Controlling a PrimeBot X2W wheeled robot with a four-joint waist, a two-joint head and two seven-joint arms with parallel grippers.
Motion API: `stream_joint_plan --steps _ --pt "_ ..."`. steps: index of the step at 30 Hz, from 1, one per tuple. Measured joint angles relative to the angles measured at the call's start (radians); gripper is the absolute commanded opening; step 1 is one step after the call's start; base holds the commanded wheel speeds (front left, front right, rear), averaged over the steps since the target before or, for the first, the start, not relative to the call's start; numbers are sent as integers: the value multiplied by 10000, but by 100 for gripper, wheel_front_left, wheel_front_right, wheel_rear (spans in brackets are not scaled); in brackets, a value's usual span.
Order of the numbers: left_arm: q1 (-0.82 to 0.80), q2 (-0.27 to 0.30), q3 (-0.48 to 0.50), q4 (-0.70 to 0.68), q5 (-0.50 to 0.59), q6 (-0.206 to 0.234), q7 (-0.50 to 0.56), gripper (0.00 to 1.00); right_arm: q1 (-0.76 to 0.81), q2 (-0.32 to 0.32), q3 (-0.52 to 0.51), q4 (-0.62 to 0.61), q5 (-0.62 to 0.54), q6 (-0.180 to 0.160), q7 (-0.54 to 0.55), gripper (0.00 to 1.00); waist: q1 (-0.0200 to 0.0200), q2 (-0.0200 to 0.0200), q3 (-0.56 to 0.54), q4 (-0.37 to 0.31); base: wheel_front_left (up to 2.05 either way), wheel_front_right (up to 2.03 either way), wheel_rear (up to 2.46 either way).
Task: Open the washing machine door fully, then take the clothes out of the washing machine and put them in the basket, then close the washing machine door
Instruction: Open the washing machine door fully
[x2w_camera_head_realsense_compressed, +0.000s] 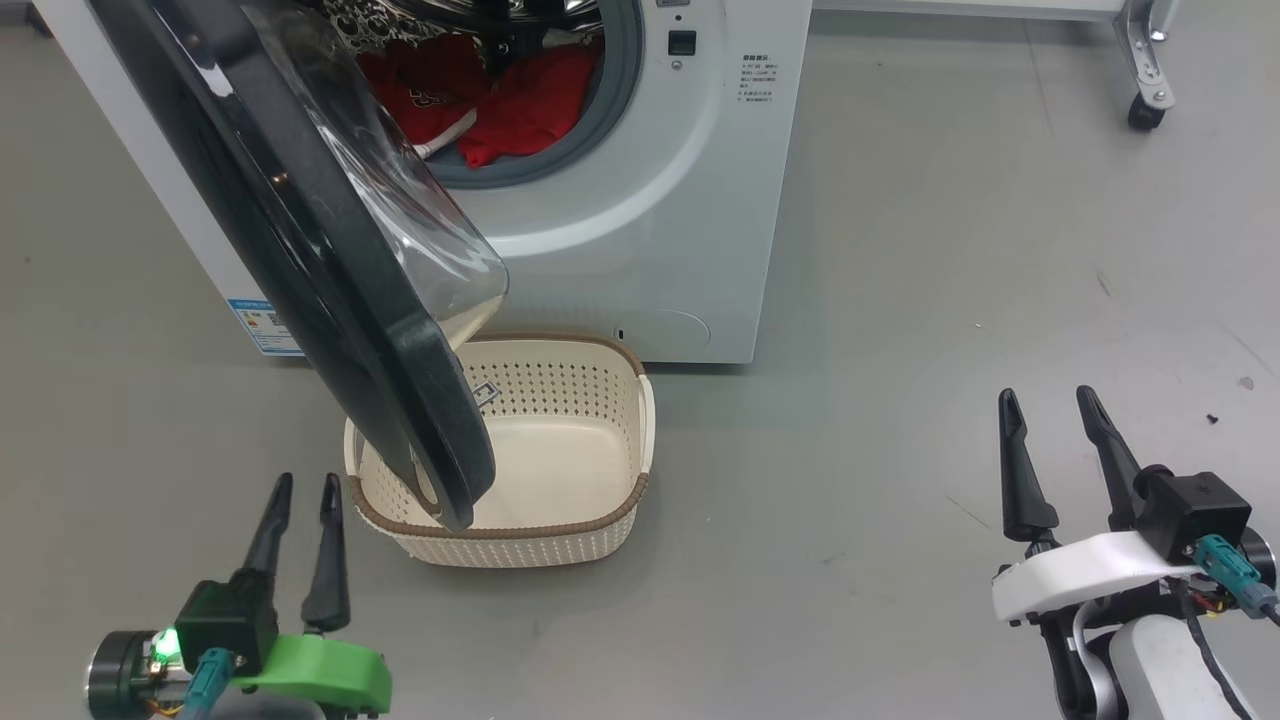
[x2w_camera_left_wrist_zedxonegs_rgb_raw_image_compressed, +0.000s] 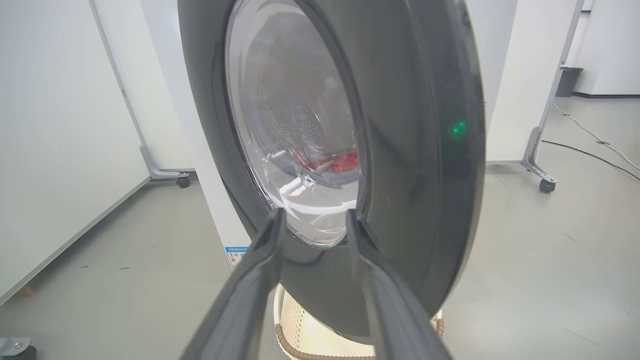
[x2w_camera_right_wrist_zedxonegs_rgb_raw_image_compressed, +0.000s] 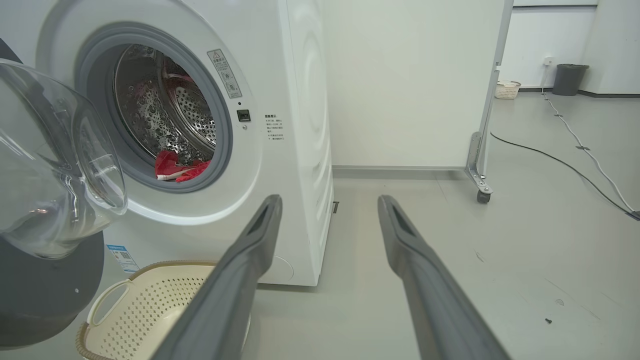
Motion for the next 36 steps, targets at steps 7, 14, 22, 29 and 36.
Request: stream_joint_plan --steps 7,14,22,29,36 --pt "1 0 -52 117 15 -40 0 0 6 77 -50 27 -48 130 0 100 0 0 -10 -4 0 0 0" --pt "0 -2 -56 19 54 -173 0 0 9 165 -104 79 -140 221 0 100 0 0 -58 -9 0 0 0" --pt "-34 -12 132 -318 13 -276 0 0 12 309 -232 105 -251 249 0 100 0 0 -159 8 0 0 0" --pt "-667 63 153 -903 59 -374 0 0 14 364 -301 115 -311 316 0 100 0 0 -206 37 0 0 0" --pt "-1610 288 180 -1567 188 -510 -2 0 14 445 -351 113 -453 405 0 100 0 0 -166 22 0 0 0"
